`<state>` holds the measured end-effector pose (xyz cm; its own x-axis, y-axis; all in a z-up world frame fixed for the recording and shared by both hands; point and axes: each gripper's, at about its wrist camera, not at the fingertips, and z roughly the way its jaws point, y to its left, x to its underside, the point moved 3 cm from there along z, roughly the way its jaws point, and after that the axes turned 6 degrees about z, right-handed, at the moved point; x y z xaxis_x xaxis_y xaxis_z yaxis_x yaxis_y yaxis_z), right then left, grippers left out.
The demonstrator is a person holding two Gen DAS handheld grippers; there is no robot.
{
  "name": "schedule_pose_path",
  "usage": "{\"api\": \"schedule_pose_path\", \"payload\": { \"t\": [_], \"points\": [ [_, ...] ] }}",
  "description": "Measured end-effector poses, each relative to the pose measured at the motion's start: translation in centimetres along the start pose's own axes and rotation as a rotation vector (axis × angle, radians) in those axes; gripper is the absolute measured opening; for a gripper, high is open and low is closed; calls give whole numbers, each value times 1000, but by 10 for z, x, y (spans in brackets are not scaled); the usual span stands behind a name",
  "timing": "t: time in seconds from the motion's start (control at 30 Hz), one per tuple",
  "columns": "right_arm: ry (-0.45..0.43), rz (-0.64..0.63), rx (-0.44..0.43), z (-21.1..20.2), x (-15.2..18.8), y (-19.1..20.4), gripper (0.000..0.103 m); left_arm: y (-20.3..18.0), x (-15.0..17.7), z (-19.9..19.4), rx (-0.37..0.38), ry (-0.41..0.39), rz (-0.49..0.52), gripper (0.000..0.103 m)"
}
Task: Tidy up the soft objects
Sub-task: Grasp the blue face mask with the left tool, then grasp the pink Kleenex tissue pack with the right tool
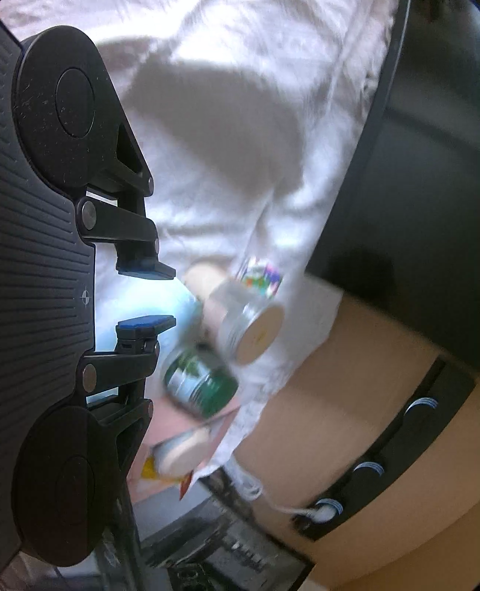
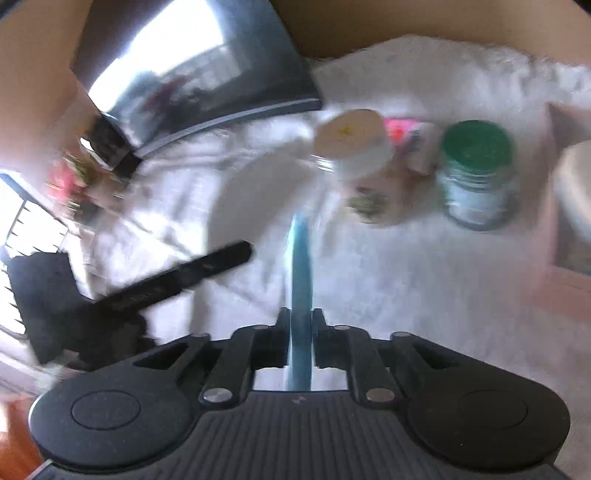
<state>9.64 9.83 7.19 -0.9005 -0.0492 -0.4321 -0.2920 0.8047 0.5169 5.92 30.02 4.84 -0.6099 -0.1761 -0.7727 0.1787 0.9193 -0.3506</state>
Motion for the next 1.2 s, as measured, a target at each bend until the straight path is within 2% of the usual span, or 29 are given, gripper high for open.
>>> {"api": "schedule_pose_path", "payload": {
  "t": [0.03, 0.1, 0.13, 0.23, 0.3, 0.4, 0.47, 0.57, 0.77, 0.83, 0.97, 1.2],
  "points": [
    [-14, -34, 55, 0, 5, 0, 38, -6, 0, 4, 7, 14, 6, 23],
    [-59, -109, 162, -6, 14, -4, 56, -17, 3, 14, -7, 50, 22, 23],
    [-75, -139, 202, -8, 19, -7, 59, -22, 6, 19, -31, 71, 31, 23],
    [-90, -192, 304, -16, 31, -27, 59, -31, 18, 31, -136, 132, 39, 23],
    [-92, -191, 370, -19, 40, -46, 59, -28, 28, 37, -187, 179, -19, 23],
    [-96, -164, 442, -21, 50, -75, 59, -19, 40, 40, -192, 214, -125, 23],
    [-104, -134, 451, -21, 54, -89, 59, -16, 45, 42, -206, 226, -154, 23],
    [-119, -88, 466, -21, 58, -105, 63, -21, 45, 50, -203, 243, -146, 23],
    [-174, -71, 443, -13, 70, -109, 88, -52, 42, 78, -160, 282, -15, 25],
    [-167, -83, 432, -9, 75, -107, 103, -60, 40, 86, -161, 284, 31, 25],
    [-171, -79, 447, -4, 76, -104, 103, -66, 40, 92, -159, 285, 89, 25],
    [-105, -107, 452, 1, 66, -103, 103, -60, 41, 90, -130, 277, 79, 25]
  ]
}}
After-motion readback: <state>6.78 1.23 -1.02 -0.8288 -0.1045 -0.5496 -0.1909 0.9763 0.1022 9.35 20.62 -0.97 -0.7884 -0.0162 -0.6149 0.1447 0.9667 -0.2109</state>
